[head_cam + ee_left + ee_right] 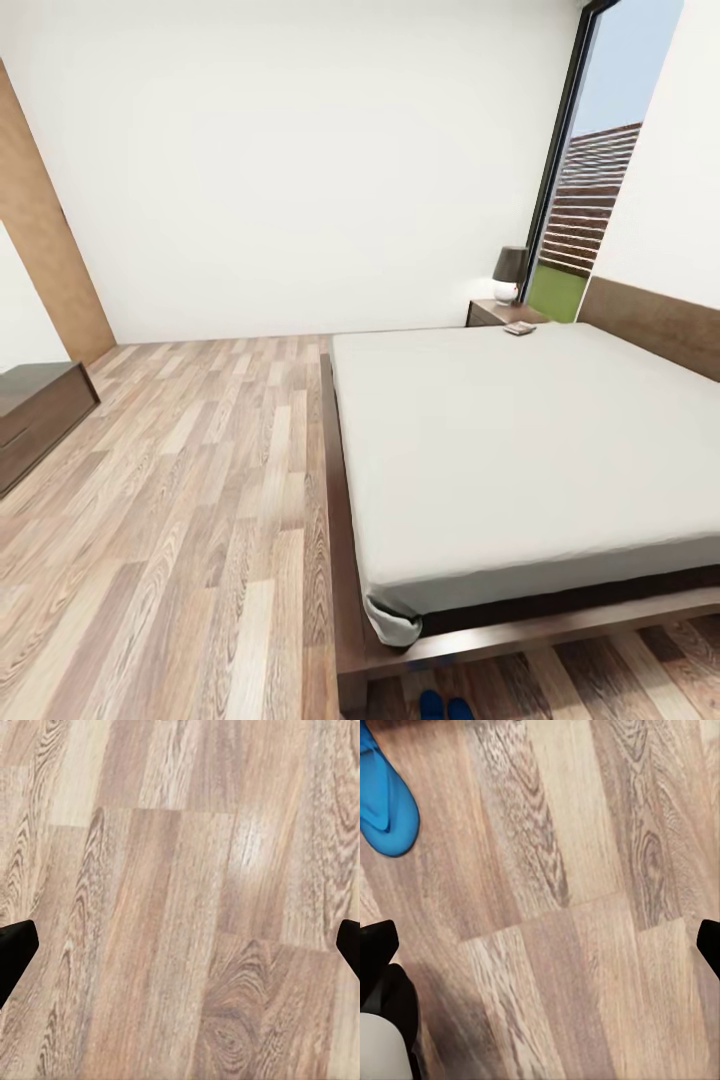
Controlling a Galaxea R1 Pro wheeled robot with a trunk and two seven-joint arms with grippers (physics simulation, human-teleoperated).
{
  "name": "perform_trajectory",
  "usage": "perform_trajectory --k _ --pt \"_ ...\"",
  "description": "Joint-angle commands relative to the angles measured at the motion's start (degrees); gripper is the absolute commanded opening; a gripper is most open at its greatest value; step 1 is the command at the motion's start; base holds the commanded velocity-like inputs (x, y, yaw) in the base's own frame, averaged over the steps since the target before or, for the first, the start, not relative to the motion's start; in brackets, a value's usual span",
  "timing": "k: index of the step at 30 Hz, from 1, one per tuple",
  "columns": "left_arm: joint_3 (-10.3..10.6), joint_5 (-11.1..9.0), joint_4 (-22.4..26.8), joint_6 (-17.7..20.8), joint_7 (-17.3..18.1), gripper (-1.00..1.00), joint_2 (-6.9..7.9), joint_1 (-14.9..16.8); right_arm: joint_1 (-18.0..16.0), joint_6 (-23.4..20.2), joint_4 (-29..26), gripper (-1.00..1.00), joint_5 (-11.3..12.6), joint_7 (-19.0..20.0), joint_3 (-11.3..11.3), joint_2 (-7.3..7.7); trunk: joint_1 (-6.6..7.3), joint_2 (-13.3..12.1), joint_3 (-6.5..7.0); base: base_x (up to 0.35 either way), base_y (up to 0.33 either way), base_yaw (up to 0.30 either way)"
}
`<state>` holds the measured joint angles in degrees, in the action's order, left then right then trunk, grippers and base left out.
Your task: In the bedroom, move the book from the bed onto either nightstand, and place the two sandals side by side next to the bed.
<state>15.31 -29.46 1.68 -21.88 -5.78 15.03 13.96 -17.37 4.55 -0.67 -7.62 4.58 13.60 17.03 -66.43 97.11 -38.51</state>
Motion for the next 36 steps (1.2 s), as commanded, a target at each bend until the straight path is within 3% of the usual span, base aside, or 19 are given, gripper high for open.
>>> perform_trajectory --k 1,22,36 --pt "0.5 -0.2 0.0 -0.1 -0.3 1.00 0.00 0.0 0.0 0.2 0.1 1.00 -0.6 0.2 0.5 0.00 0.23 -0.4 0.13 0.000 0.000 0.000" --pt "4.0 -0.2 0.0 -0.1 -0.3 1.00 -0.07 0.0 0.0 0.2 0.1 1.00 -0.8 0.2 0.5 -0.34 4.84 -8.8 3.90 0.000 0.000 0.077" --pt "4.1 -0.2 -0.1 0.3 -0.3 1.00 -0.85 0.0 0.1 0.2 0.1 1.00 -0.9 0.2 0.5 -0.41 4.84 -8.8 3.90 0.000 0.000 0.220"
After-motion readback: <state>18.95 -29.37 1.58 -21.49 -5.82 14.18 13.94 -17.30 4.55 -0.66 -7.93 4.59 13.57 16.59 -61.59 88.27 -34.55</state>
